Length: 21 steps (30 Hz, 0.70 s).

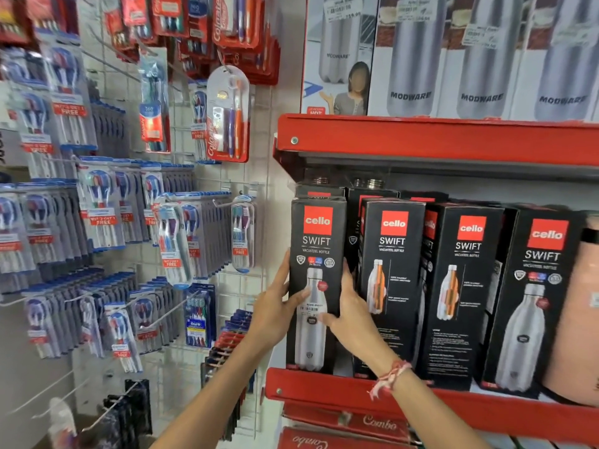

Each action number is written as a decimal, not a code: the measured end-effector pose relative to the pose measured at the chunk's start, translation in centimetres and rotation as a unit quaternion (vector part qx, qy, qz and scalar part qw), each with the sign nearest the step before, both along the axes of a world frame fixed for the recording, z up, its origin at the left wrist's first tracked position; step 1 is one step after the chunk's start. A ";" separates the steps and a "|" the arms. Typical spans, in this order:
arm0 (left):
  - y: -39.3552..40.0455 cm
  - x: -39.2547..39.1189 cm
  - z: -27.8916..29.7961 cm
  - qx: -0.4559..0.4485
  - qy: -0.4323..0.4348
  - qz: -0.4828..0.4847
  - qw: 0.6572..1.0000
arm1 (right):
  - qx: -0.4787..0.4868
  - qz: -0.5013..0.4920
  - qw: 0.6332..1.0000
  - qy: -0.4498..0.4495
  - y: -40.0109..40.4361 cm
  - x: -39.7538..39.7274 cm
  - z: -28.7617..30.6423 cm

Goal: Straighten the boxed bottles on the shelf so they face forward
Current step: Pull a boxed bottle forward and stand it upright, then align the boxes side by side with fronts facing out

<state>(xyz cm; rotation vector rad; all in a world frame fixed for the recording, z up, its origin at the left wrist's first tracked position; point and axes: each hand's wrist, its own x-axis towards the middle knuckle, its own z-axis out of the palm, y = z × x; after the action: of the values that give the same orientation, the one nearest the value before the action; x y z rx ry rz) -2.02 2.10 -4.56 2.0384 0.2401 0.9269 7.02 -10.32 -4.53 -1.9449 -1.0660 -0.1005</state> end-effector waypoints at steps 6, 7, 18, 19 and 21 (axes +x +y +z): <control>0.6 0.1 -0.5 -0.047 0.030 -0.013 0.998 | 0.087 -0.130 0.982 -0.108 -2.1 -1.8 -0.2; 0.6 0.1 -0.6 -0.053 0.035 -0.009 0.998 | 0.138 -0.175 0.967 -0.124 -2.7 -2.1 -0.1; -5.7 -0.8 -1.0 -0.037 0.029 0.138 0.989 | 0.064 -0.387 0.919 0.033 -2.1 -0.9 -1.9; -5.9 -1.0 -1.0 -0.029 0.029 0.147 0.988 | 0.068 -0.381 0.921 0.033 -2.3 -0.9 -2.0; -6.5 -1.4 -0.8 -0.003 -0.007 0.162 0.987 | 0.078 -0.358 0.930 0.024 -3.2 -0.9 -2.2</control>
<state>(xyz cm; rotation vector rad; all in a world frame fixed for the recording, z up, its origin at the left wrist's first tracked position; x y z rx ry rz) -3.38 -4.38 -5.35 2.0202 0.5795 1.1346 6.12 -13.53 -6.74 -2.0832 -0.2584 -0.5193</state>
